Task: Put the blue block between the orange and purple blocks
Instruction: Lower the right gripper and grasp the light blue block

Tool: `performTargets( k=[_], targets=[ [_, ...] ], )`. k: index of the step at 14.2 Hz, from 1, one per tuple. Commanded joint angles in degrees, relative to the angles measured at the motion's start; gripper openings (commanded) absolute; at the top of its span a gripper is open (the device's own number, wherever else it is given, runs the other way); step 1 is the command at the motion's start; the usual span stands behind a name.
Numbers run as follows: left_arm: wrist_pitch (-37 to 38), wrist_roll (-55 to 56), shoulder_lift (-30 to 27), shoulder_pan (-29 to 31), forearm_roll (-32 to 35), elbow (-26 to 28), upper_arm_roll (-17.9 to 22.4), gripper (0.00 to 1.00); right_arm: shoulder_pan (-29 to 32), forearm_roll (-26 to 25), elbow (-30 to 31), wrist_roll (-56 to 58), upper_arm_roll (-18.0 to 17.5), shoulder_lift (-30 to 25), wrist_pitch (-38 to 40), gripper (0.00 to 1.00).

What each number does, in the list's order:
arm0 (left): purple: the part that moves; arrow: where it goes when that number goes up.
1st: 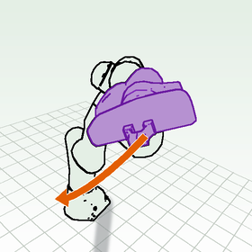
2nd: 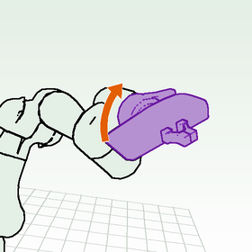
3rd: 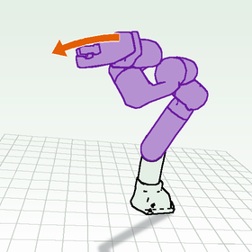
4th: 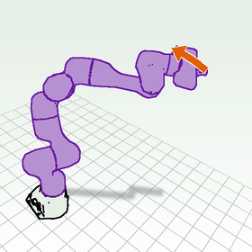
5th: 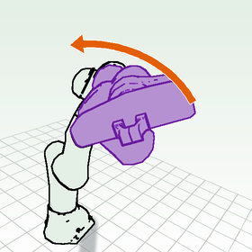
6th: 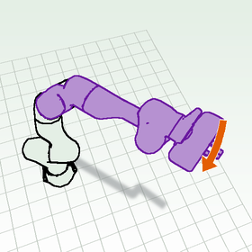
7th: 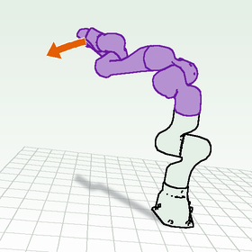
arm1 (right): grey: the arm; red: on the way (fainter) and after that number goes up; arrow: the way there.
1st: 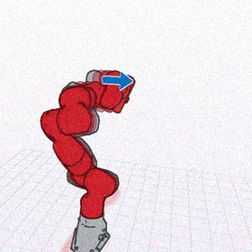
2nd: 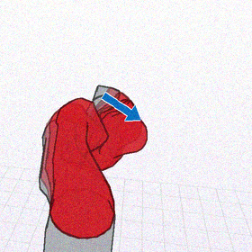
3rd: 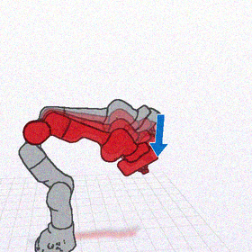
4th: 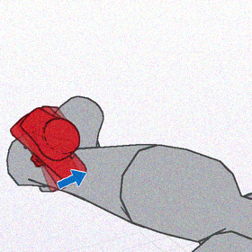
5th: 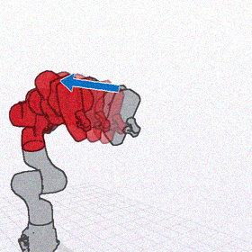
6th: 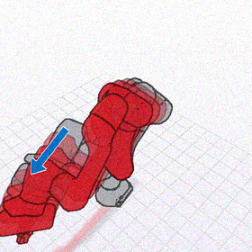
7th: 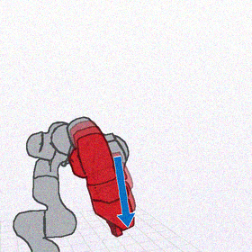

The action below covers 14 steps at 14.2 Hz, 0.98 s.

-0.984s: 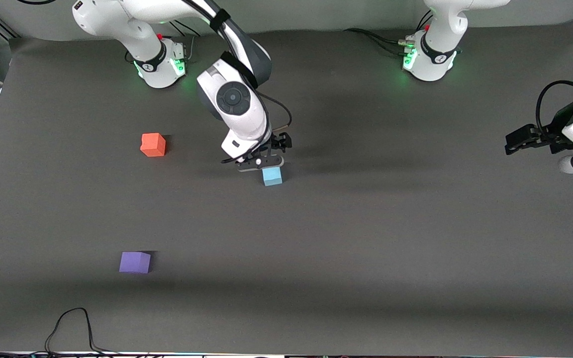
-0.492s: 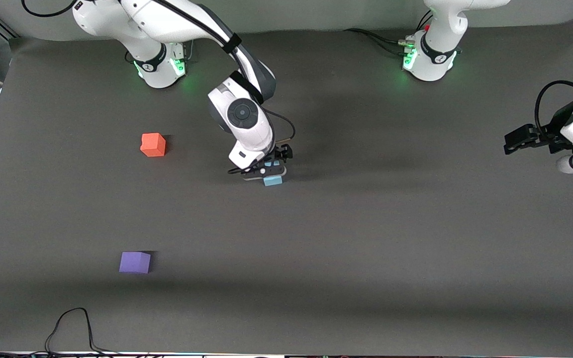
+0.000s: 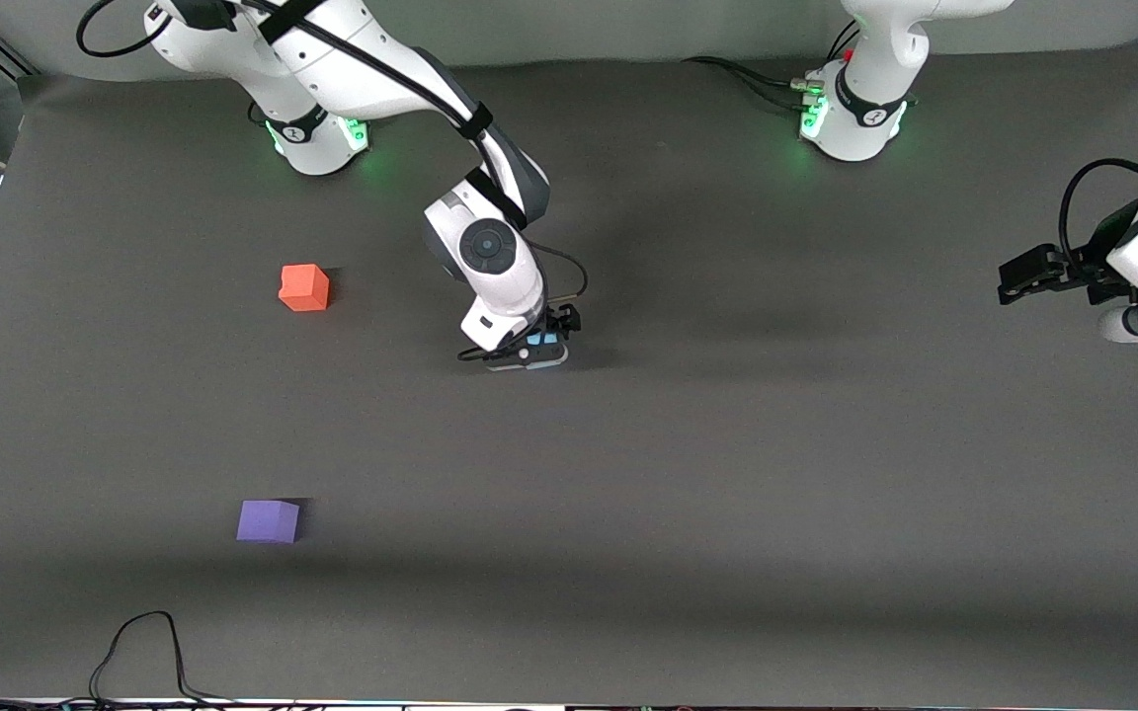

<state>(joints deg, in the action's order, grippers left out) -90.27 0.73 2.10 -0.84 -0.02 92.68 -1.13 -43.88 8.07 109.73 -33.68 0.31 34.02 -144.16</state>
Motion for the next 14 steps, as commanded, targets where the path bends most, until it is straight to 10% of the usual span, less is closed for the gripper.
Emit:
performTargets(
  k=[1,3,5,8,14],
  targets=[
    [0.71,-1.35,-1.22,0.23,0.82,1.18,-0.36,1.0,-1.03,-0.78,0.13,-0.25,0.84,-0.27,-0.86,1.0],
    [0.8,-1.44,-1.31,0.23,0.82,1.18,-0.36,1.0,-1.03,-0.95,0.13,-0.16,0.84,-0.27,-0.95,0.92],
    [1.15,-1.44,-1.31,0.31,0.82,1.18,-0.45,1.0,-0.94,-2.09,0.13,-0.24,0.84,-0.27,-0.86,0.59],
    [1.15,-1.44,-1.31,0.4,0.9,1.18,-0.54,1.0,-0.85,-2.18,-0.05,-0.16,0.84,-0.44,-0.86,0.35],
    [1.24,-1.35,-1.31,0.05,0.9,1.18,-0.54,1.0,-0.15,-2.1,-4.24,-0.16,2.76,-7.63,9.82,0.32]
  ],
)
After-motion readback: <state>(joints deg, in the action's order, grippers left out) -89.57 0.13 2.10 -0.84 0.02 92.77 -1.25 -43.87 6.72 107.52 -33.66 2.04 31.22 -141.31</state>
